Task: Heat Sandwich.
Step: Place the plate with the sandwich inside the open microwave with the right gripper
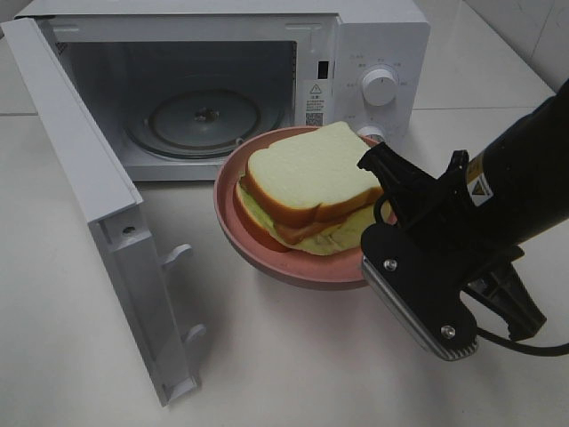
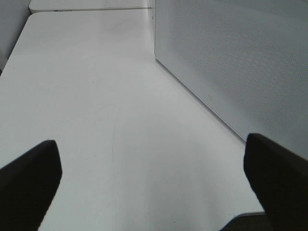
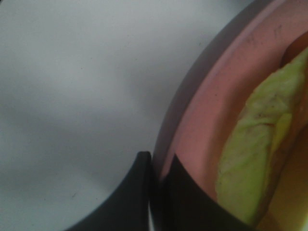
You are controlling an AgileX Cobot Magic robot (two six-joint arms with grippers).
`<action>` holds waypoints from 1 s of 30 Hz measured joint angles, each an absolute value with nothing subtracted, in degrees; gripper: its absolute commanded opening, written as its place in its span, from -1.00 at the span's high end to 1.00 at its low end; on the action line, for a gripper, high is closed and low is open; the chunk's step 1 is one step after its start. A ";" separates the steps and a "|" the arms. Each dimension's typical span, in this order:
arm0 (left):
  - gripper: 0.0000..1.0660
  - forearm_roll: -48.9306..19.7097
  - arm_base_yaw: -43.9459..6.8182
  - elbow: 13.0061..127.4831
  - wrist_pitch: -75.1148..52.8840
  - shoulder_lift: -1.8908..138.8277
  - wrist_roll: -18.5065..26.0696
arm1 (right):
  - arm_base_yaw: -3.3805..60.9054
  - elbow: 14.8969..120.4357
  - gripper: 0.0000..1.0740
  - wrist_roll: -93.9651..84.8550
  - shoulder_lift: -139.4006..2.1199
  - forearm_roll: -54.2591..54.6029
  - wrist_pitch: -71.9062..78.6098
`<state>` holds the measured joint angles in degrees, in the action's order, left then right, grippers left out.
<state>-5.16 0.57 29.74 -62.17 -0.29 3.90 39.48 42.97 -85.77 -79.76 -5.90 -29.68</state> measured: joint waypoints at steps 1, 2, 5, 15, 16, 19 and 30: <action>-0.83 -5.16 0.57 29.74 -62.17 -0.29 3.90 | 39.48 42.97 1.00 -86.06 -79.76 -5.67 -29.68; -0.83 -5.16 0.57 29.74 -62.17 -0.29 3.90 | 39.48 42.97 1.00 -86.40 -79.76 -5.50 -29.68; -0.83 -5.16 0.57 29.74 -62.17 -0.29 3.90 | 39.48 43.14 1.00 -86.80 -80.67 -4.53 -29.68; -0.83 -5.16 0.57 29.74 -62.17 -0.29 3.90 | 39.48 50.25 1.00 -88.29 -88.41 -1.38 -30.19; -0.83 -5.16 0.57 29.74 -62.17 -0.29 3.90 | 39.48 51.05 1.00 -88.35 -89.09 -1.20 -30.31; -0.83 -5.16 0.57 29.74 -62.17 -0.29 3.90 | 39.48 53.51 1.00 -88.92 -90.93 -0.57 -31.23; -0.83 -5.16 0.57 29.74 -62.17 -0.29 3.90 | 39.48 61.82 1.00 -89.78 -98.15 0.00 -32.60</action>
<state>-5.16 0.57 29.74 -62.17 -0.29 3.90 39.48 61.82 -89.78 -98.15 0.00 -32.60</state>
